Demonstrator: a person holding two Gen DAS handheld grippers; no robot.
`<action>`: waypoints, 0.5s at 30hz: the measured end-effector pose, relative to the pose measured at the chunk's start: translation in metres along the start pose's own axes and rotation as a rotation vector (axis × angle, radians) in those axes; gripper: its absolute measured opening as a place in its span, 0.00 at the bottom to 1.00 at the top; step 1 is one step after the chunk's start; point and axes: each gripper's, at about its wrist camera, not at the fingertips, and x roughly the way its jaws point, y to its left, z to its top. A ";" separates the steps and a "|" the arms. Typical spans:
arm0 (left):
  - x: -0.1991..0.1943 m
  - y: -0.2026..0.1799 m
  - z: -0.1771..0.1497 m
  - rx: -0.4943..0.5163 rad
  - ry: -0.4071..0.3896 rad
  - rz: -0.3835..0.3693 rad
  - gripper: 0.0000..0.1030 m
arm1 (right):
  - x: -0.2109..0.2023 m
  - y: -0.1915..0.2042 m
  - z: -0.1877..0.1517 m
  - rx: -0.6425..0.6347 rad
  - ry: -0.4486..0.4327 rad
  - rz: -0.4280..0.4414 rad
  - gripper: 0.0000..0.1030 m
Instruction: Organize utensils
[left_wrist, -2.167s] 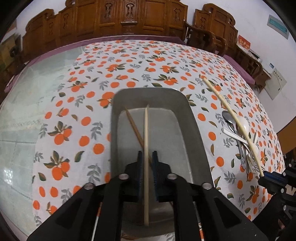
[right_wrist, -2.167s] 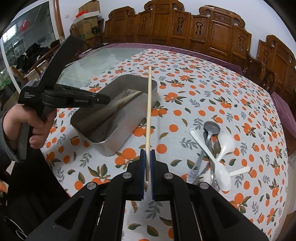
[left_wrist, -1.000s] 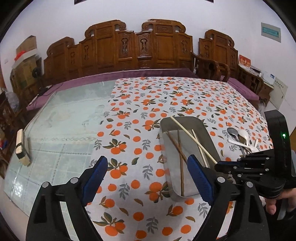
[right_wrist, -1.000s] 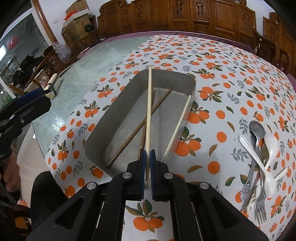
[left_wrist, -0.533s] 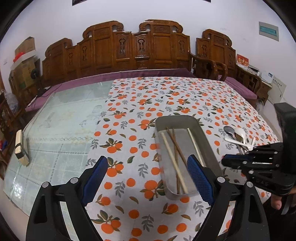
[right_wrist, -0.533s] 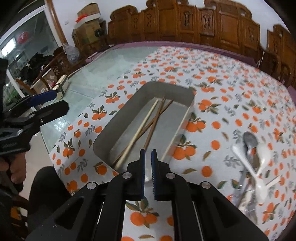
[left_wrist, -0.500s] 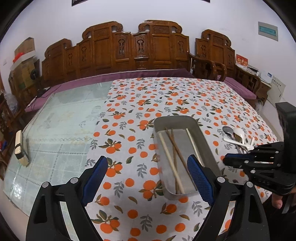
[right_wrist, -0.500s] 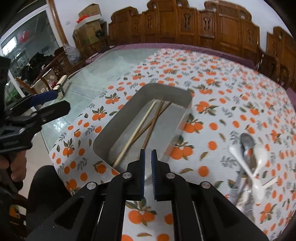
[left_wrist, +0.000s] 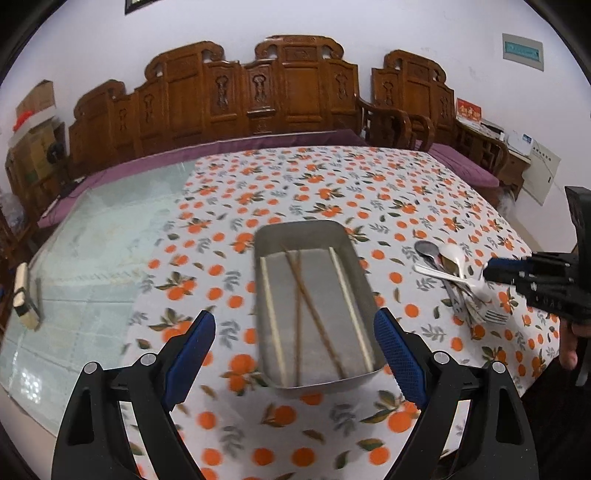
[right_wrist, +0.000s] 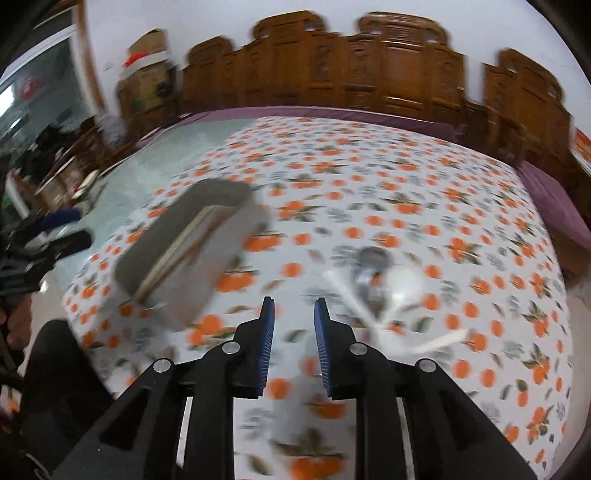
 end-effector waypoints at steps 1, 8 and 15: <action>0.002 -0.005 0.001 -0.006 0.001 -0.007 0.82 | 0.001 -0.012 -0.002 0.012 -0.002 -0.004 0.24; 0.013 -0.041 0.008 -0.009 0.001 -0.059 0.82 | 0.014 -0.065 -0.013 0.058 -0.008 -0.067 0.24; 0.023 -0.076 0.006 0.013 0.014 -0.090 0.82 | 0.032 -0.067 -0.021 0.041 0.033 -0.023 0.24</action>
